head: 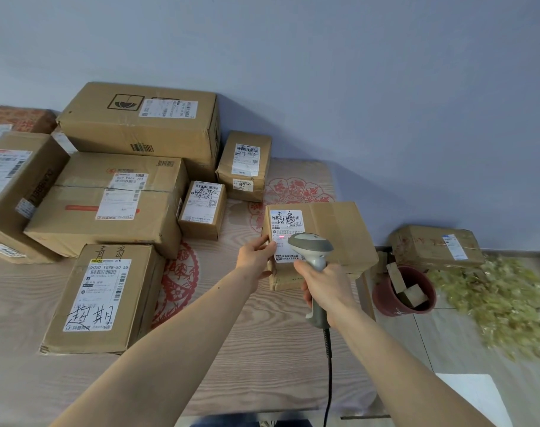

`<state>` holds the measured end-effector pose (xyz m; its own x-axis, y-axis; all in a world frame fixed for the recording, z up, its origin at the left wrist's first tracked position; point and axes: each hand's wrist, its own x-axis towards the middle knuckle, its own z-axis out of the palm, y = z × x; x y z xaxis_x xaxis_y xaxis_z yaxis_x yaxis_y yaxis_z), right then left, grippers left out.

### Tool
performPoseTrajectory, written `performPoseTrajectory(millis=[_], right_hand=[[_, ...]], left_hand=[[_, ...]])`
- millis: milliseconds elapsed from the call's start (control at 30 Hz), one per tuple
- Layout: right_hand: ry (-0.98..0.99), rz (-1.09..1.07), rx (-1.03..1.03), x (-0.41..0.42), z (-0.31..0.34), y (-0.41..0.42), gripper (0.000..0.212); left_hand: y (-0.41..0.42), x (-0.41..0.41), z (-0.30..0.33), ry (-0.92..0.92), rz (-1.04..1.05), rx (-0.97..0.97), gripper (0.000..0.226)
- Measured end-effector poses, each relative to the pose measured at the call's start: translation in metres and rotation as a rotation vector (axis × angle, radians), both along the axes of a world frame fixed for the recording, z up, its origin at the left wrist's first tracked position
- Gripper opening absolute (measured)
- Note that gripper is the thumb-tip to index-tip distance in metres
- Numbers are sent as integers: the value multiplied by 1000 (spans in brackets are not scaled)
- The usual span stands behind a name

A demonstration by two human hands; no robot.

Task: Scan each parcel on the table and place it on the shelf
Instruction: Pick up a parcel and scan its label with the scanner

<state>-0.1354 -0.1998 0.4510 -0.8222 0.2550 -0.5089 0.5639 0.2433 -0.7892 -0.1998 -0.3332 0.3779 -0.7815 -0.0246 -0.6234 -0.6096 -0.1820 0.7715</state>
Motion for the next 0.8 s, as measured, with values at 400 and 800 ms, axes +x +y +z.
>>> performPoseTrajectory(millis=[400,800], right_hand=[[6,4,42,0,-4,2,36],[82,2,28,3,-3,4,35]], left_hand=[[-1,-1,-2,11,-6,5,40],[-1,-3,-3,4,7,-1,39]])
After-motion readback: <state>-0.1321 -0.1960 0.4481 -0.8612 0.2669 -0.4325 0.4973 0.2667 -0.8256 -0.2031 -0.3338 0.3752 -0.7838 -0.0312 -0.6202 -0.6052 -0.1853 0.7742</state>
